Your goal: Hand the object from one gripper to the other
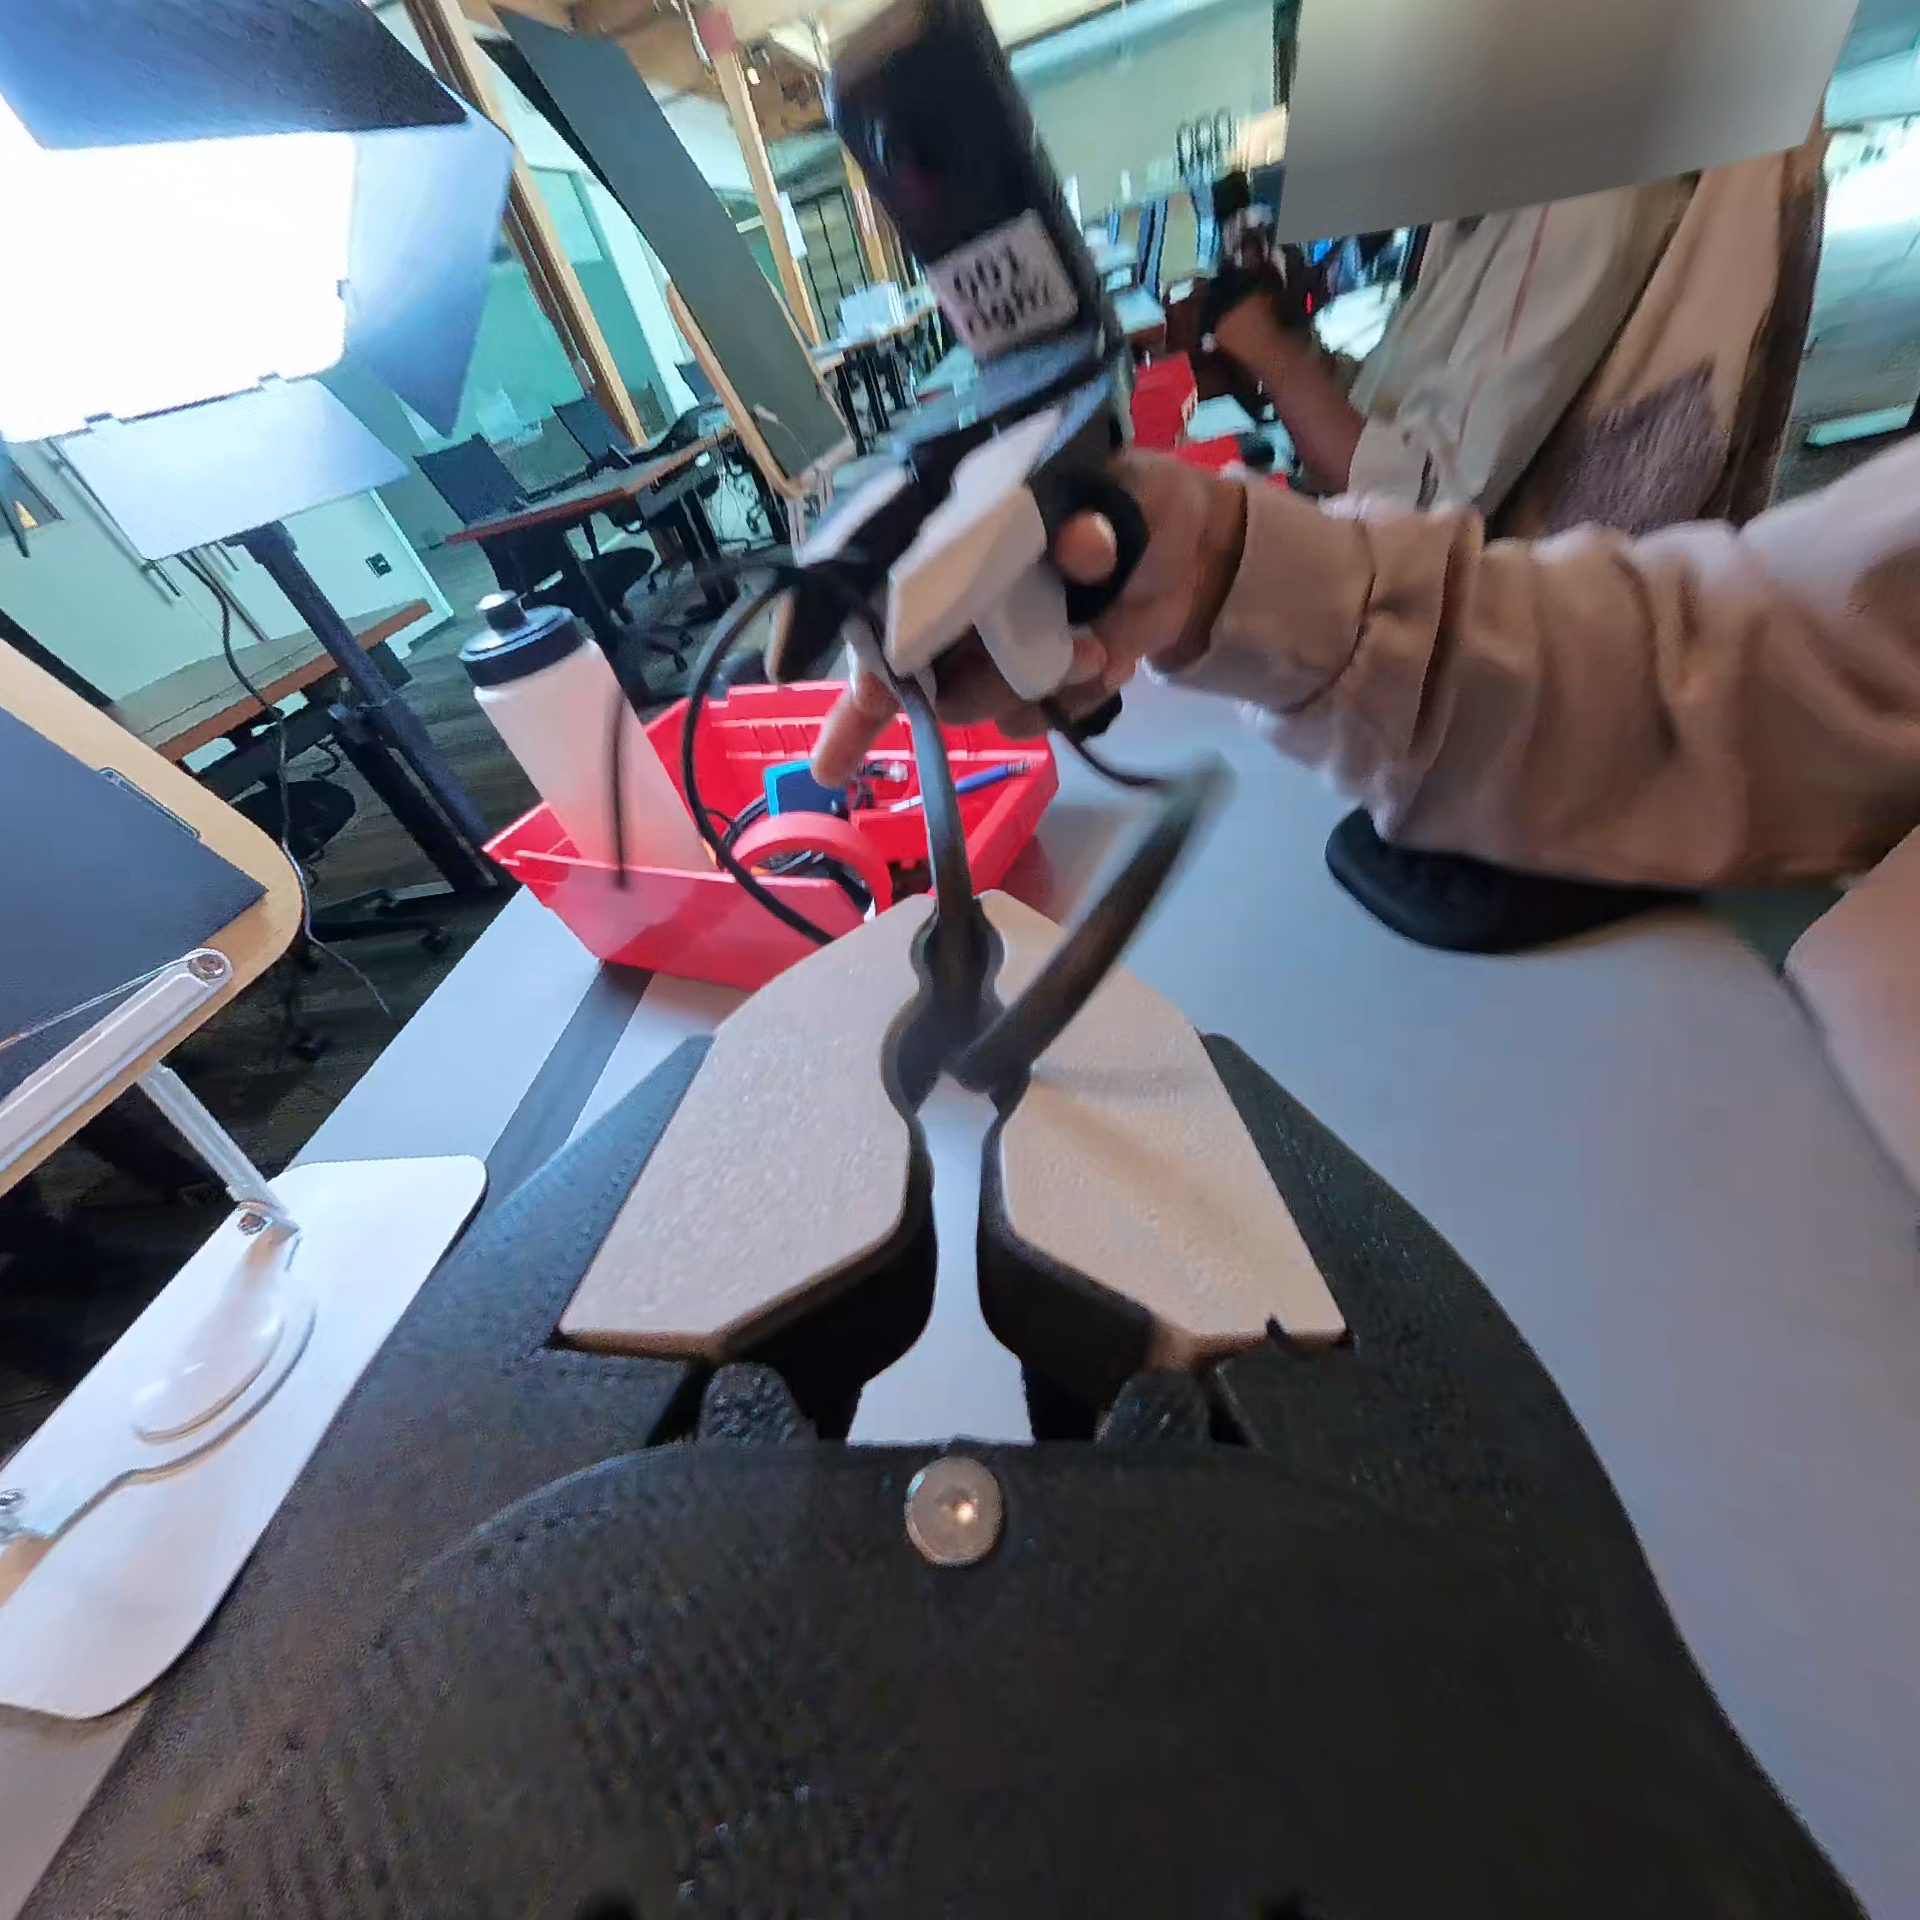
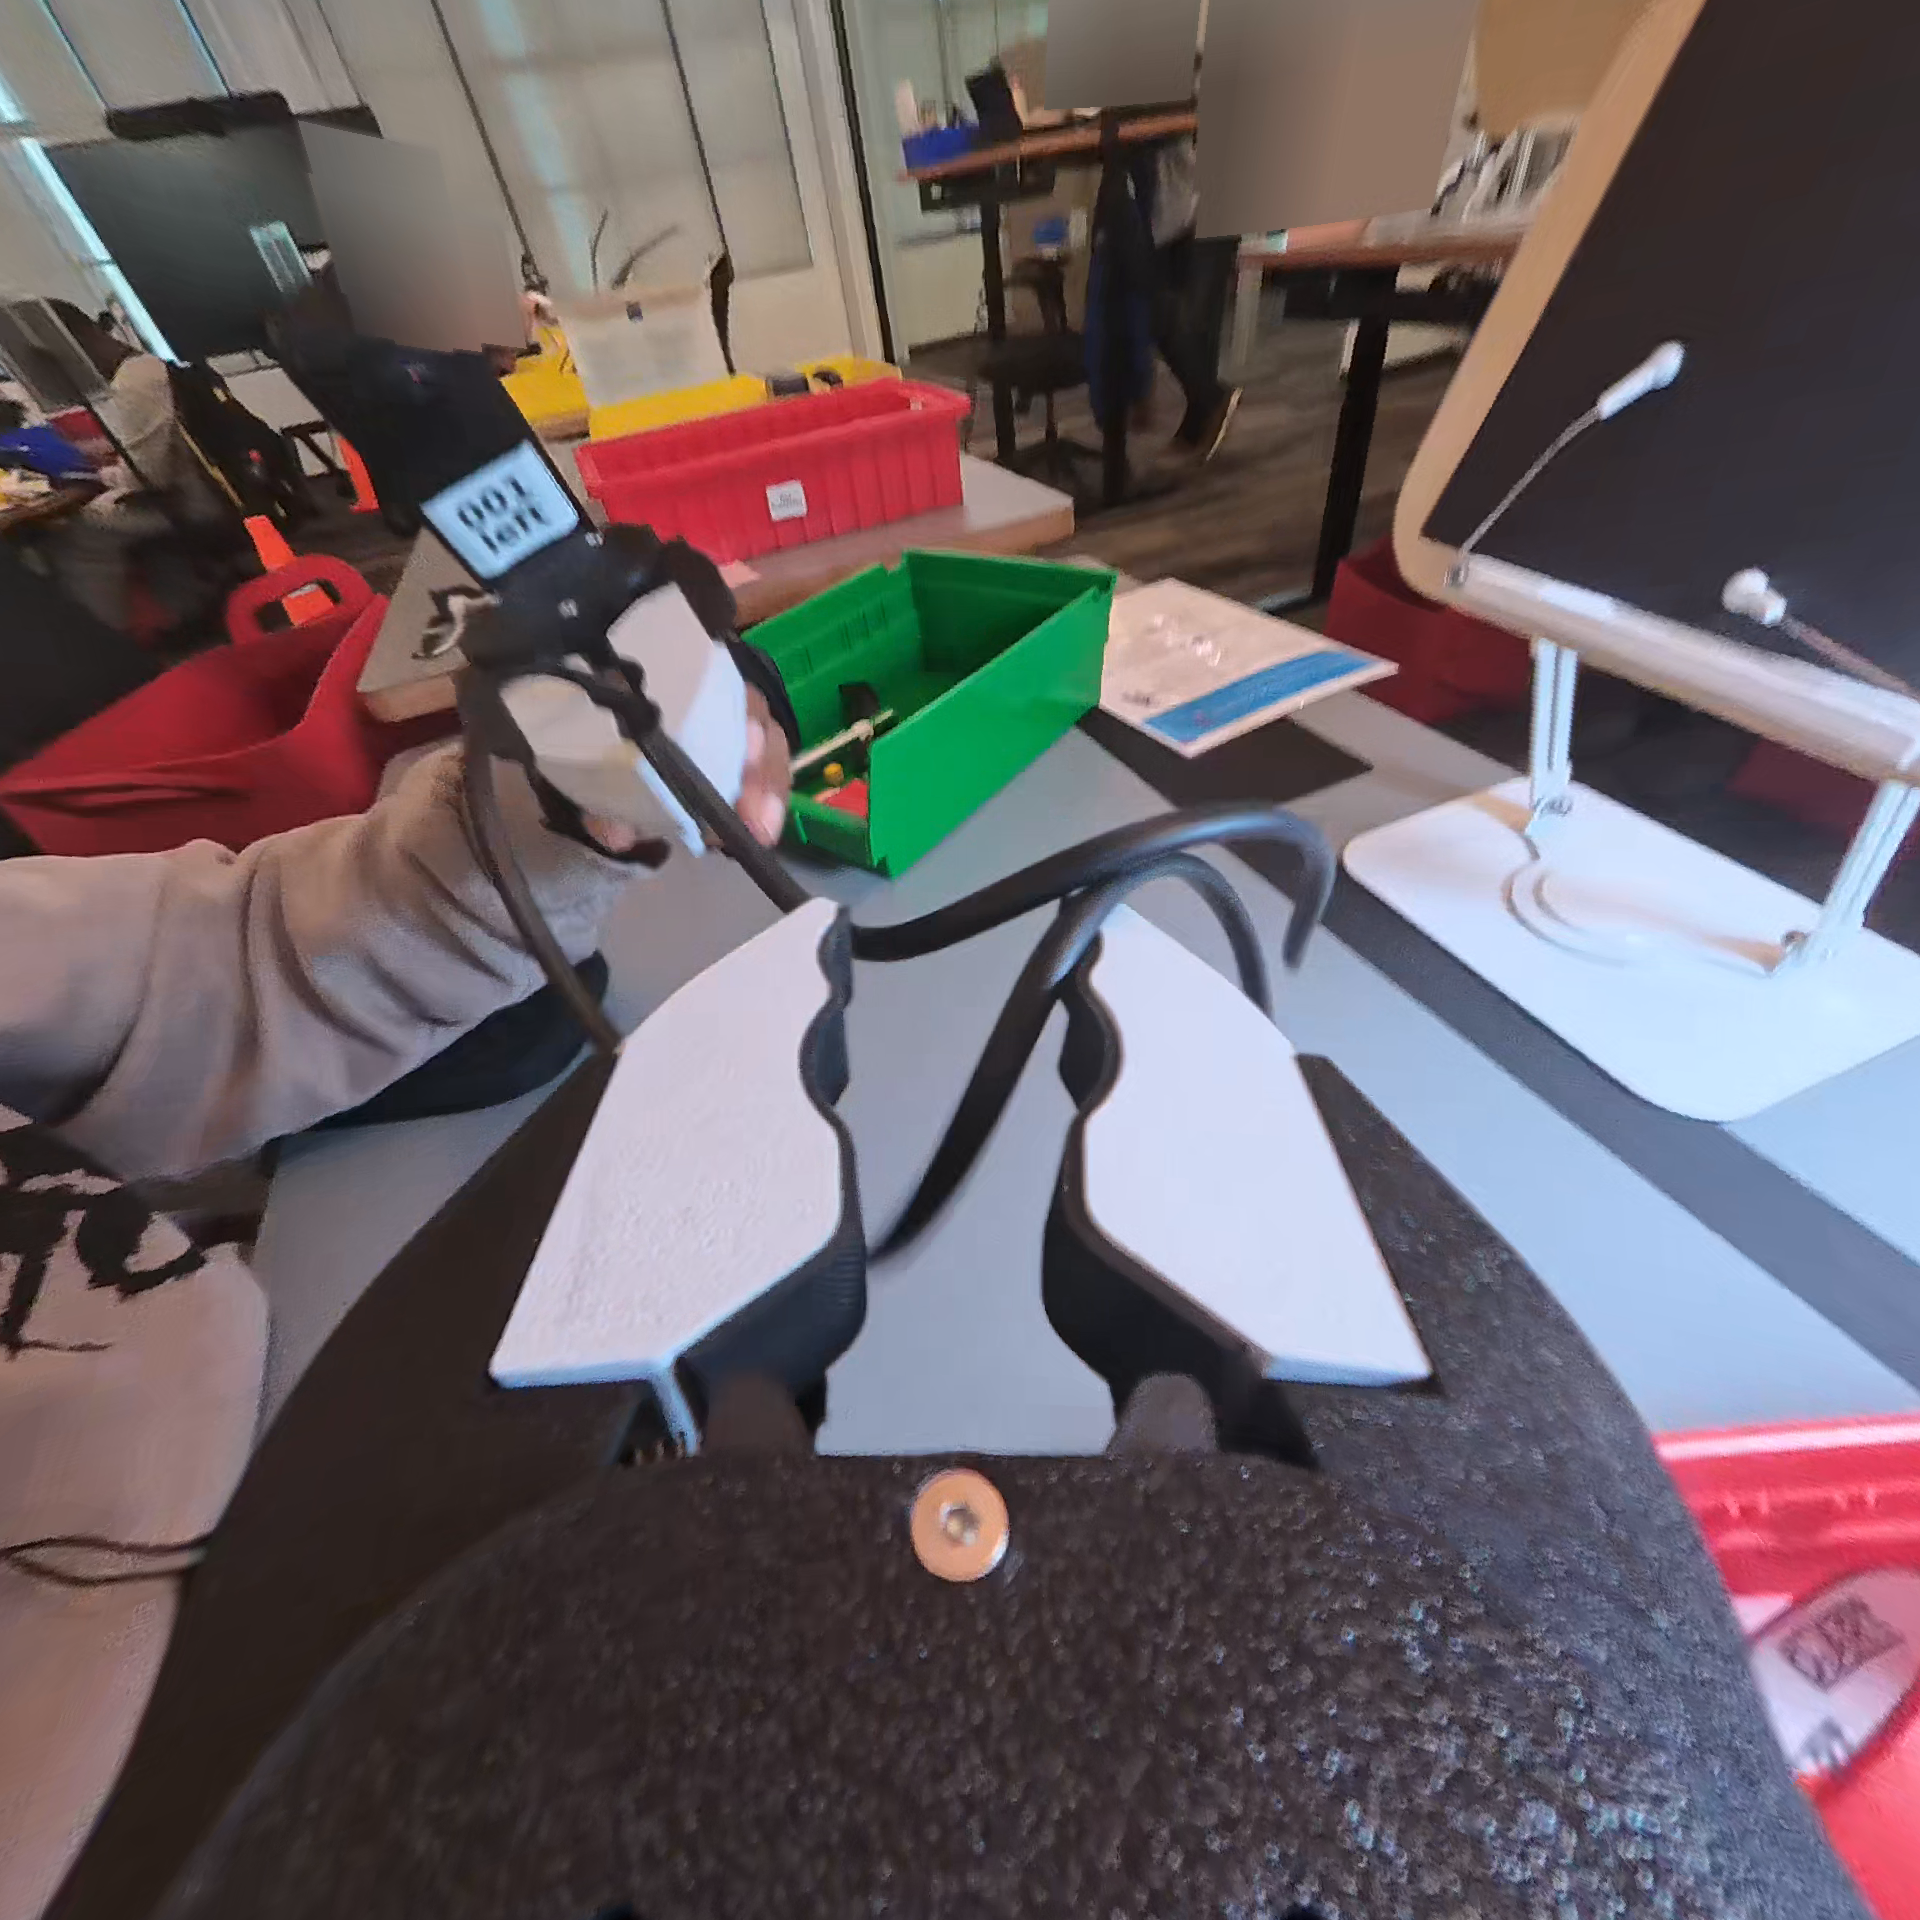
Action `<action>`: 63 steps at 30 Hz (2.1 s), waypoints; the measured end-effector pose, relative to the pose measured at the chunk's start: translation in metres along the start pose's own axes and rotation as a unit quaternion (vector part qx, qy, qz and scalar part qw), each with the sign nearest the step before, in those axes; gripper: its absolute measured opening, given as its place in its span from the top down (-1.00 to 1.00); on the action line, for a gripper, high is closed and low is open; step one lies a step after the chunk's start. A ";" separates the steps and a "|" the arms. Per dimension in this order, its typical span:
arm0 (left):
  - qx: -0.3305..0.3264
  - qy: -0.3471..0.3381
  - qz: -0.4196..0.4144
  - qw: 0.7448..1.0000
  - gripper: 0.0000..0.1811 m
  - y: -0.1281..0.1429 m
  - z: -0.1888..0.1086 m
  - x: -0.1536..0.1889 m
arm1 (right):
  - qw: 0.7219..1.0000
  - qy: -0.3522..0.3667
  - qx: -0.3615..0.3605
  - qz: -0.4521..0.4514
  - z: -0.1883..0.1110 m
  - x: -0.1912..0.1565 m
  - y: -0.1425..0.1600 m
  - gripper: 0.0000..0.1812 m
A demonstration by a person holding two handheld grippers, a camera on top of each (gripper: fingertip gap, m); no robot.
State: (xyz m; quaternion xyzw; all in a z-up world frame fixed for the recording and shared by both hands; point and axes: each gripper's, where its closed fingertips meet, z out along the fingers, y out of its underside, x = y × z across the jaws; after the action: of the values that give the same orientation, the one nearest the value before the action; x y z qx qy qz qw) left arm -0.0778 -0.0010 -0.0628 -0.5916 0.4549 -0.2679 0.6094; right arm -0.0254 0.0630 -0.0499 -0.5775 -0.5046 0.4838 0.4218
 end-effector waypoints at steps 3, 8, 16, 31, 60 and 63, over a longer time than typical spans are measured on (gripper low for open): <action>0.041 -0.003 -0.039 0.998 0.98 -0.026 -0.013 -0.003 | 0.998 0.048 -0.031 0.003 -0.011 0.022 0.009 0.55; 0.076 -0.022 -0.067 0.995 0.98 -0.060 -0.035 -0.007 | 0.996 0.091 -0.021 -0.009 -0.031 0.037 0.000 0.47; 0.032 0.007 -0.091 0.995 0.98 -0.073 -0.027 0.017 | 0.977 0.035 0.047 -0.207 -0.020 -0.037 -0.035 0.22; -0.007 0.031 -0.067 0.997 0.92 -0.046 -0.008 0.026 | 0.947 -0.007 0.016 -0.322 0.005 -0.090 -0.024 1.00; -0.306 0.167 -0.062 0.935 0.44 0.147 0.037 0.066 | 0.938 0.173 0.155 -0.258 -0.080 -0.054 -0.103 1.00; -0.278 0.147 -0.017 0.949 0.41 0.144 0.064 0.075 | 0.935 0.173 0.175 -0.254 -0.083 -0.063 -0.111 1.00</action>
State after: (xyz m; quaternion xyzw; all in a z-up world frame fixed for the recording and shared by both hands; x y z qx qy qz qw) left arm -0.0195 -0.0129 -0.2269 -0.6992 0.5857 -0.2250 0.3428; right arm 0.0357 0.0160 0.0813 -0.4218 -0.4609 0.3341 0.7057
